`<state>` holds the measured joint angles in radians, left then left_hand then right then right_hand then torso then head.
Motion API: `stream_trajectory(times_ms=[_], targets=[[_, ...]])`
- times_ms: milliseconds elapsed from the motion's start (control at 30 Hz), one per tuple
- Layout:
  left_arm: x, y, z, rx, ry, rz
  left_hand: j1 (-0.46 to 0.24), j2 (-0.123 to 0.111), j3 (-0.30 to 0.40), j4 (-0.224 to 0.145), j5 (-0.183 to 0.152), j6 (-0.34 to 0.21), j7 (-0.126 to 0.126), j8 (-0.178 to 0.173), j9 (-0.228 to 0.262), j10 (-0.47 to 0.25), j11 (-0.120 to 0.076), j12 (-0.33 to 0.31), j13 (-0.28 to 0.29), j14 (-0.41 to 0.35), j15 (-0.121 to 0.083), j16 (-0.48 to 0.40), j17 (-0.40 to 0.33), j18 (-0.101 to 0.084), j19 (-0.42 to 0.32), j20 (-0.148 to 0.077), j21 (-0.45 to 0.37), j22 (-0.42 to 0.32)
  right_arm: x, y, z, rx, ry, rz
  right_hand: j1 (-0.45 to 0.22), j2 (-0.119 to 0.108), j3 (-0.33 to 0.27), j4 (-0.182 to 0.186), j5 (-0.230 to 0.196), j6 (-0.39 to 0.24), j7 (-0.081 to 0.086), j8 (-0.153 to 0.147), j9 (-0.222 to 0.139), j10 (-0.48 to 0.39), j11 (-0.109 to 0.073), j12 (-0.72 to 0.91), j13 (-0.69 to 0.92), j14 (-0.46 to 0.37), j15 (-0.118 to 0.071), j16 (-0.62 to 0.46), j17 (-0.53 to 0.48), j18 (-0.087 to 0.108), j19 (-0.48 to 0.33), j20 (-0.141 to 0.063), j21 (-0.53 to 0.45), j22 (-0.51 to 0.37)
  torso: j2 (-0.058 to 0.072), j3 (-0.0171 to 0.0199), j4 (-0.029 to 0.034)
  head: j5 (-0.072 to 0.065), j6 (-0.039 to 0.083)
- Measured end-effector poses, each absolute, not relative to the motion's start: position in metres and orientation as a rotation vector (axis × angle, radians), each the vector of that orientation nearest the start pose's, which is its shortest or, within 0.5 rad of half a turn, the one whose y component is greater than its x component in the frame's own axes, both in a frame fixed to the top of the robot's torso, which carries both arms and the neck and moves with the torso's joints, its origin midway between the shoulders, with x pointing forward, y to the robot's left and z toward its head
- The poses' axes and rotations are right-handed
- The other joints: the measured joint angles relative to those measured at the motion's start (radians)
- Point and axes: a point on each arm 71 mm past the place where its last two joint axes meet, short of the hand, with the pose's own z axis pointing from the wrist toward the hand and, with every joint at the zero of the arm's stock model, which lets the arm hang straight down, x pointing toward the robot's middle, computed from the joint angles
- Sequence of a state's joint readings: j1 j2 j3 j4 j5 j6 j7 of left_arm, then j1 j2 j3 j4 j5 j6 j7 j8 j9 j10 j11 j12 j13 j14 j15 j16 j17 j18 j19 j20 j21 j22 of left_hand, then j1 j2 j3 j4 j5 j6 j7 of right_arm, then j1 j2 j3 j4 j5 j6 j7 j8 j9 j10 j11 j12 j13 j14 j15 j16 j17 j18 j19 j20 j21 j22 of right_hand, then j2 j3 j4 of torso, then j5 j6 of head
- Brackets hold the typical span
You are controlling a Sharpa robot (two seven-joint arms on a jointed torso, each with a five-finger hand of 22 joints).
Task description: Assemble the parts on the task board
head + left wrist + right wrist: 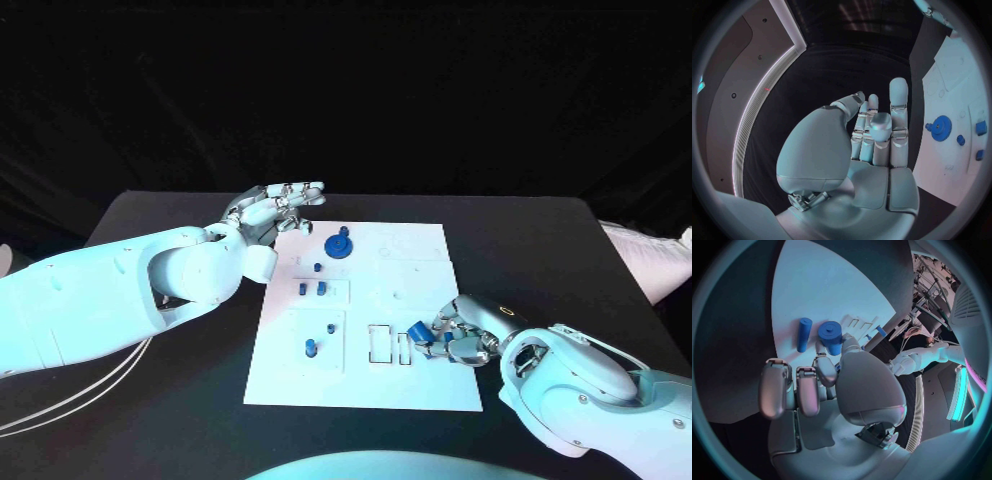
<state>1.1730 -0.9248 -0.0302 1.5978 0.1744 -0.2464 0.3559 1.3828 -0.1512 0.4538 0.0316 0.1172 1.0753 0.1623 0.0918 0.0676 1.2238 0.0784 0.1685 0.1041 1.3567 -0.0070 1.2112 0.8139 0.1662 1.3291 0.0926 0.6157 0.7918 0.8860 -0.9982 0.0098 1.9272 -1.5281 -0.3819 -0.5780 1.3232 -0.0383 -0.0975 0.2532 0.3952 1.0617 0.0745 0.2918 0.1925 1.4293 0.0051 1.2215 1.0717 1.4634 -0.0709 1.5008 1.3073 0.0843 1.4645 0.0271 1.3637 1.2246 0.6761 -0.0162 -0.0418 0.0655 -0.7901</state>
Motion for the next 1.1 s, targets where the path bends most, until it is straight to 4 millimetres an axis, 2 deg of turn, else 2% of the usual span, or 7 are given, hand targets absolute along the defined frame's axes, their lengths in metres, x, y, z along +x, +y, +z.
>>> stream_trajectory(times_ms=[267, 667, 767, 933, 1000, 1100], targets=[[0.471, 0.227, -0.188, -1.359, 1.425, -1.614, 0.000, 0.000, 0.000, 0.000, 0.000, 0.000, 0.000, 0.000, 0.000, 0.000, 0.000, 0.000, 0.000, 0.000, 0.000, 0.000, 0.000, 0.000, 0.000, 0.000, 0.000, 0.000, 0.352, -0.178, -0.242, 0.259, 1.923, 0.588, 0.000, 0.000, 0.000, 0.000, 0.024, -0.001, 0.001, 0.001, 0.000, 0.000, 0.000, 0.000, 0.000, 0.003, -0.004, 0.000, 0.000, 0.000, 0.000, 0.000, 0.003, 0.001, 0.000, 0.0002, 0.0000, -0.001, 0.003], [0.471, 0.226, -0.188, -1.358, 1.427, -1.617, 0.000, 0.000, 0.000, 0.000, 0.000, 0.000, 0.000, 0.000, 0.000, 0.000, 0.000, 0.000, 0.001, 0.000, 0.000, 0.000, 0.000, -0.001, 0.000, 0.000, 0.000, 0.000, 0.352, -0.153, -0.245, 0.320, 1.982, 0.665, -0.001, 0.001, -0.017, 0.015, 0.041, -0.004, 0.003, 0.007, 0.000, 0.003, 0.003, 0.000, 0.000, 0.003, -0.004, 0.000, 0.001, 0.000, 0.000, 0.000, 0.003, 0.001, 0.001, 0.0000, 0.0020, 0.006, 0.000], [0.471, 0.226, -0.188, -1.358, 1.427, -1.618, 0.000, 0.000, 0.000, 0.000, 0.000, 0.000, 0.000, 0.000, 0.000, 0.000, 0.000, 0.000, 0.001, 0.000, 0.000, 0.000, 0.000, -0.002, 0.000, 0.000, 0.000, 0.000, 0.352, -0.147, -0.247, 0.316, 2.002, 0.676, -0.012, 0.012, -0.024, 0.022, 0.049, -0.005, 0.005, 0.012, 0.001, 0.003, 0.003, 0.000, 0.000, 0.003, -0.004, 0.000, 0.001, 0.000, 0.000, 0.000, 0.003, 0.001, 0.002, 0.0000, 0.0018, 0.009, -0.001], [0.471, 0.226, -0.188, -1.357, 1.428, -1.619, 0.000, 0.000, 0.000, 0.000, 0.000, 0.000, 0.000, 0.000, 0.000, 0.000, 0.000, 0.000, 0.001, 0.000, 0.000, 0.000, 0.000, -0.002, 0.000, 0.000, 0.000, 0.000, 0.353, -0.143, -0.250, 0.311, 2.025, 0.677, -0.019, 0.019, -0.031, 0.032, 0.051, -0.004, 0.004, 0.018, 0.002, 0.003, 0.003, 0.000, 0.000, 0.003, -0.004, 0.000, 0.001, 0.000, 0.000, 0.000, 0.003, 0.001, 0.002, -0.0006, 0.0007, 0.012, -0.003], [0.470, 0.226, -0.188, -1.357, 1.428, -1.619, 0.000, 0.000, 0.000, 0.000, 0.000, 0.000, 0.000, 0.000, 0.000, 0.000, 0.000, 0.000, 0.001, 0.000, 0.000, 0.000, 0.000, -0.002, 0.000, 0.000, 0.000, 0.000, 0.354, -0.142, -0.251, 0.308, 2.033, 0.676, -0.024, 0.025, -0.033, 0.034, 0.051, -0.004, 0.004, 0.018, 0.032, 0.003, 0.003, 0.000, 0.000, 0.003, -0.004, 0.000, 0.001, 0.000, 0.000, 0.000, 0.003, 0.001, 0.002, -0.0006, 0.0006, 0.013, -0.004], [0.470, 0.225, -0.188, -1.357, 1.429, -1.620, 0.000, 0.000, 0.000, 0.000, 0.000, 0.000, 0.000, 0.000, 0.000, 0.000, 0.000, 0.000, 0.001, 0.000, 0.000, 0.000, 0.000, -0.002, 0.000, 0.000, 0.000, 0.000, 0.354, -0.140, -0.252, 0.303, 2.042, 0.673, -0.024, 0.032, -0.037, 0.038, 0.051, -0.004, 0.004, 0.018, 0.032, 0.003, 0.003, 0.000, 0.001, 0.003, -0.004, 0.000, 0.001, 0.000, 0.000, 0.000, 0.003, 0.001, 0.002, -0.0006, 0.0002, 0.014, -0.005]])
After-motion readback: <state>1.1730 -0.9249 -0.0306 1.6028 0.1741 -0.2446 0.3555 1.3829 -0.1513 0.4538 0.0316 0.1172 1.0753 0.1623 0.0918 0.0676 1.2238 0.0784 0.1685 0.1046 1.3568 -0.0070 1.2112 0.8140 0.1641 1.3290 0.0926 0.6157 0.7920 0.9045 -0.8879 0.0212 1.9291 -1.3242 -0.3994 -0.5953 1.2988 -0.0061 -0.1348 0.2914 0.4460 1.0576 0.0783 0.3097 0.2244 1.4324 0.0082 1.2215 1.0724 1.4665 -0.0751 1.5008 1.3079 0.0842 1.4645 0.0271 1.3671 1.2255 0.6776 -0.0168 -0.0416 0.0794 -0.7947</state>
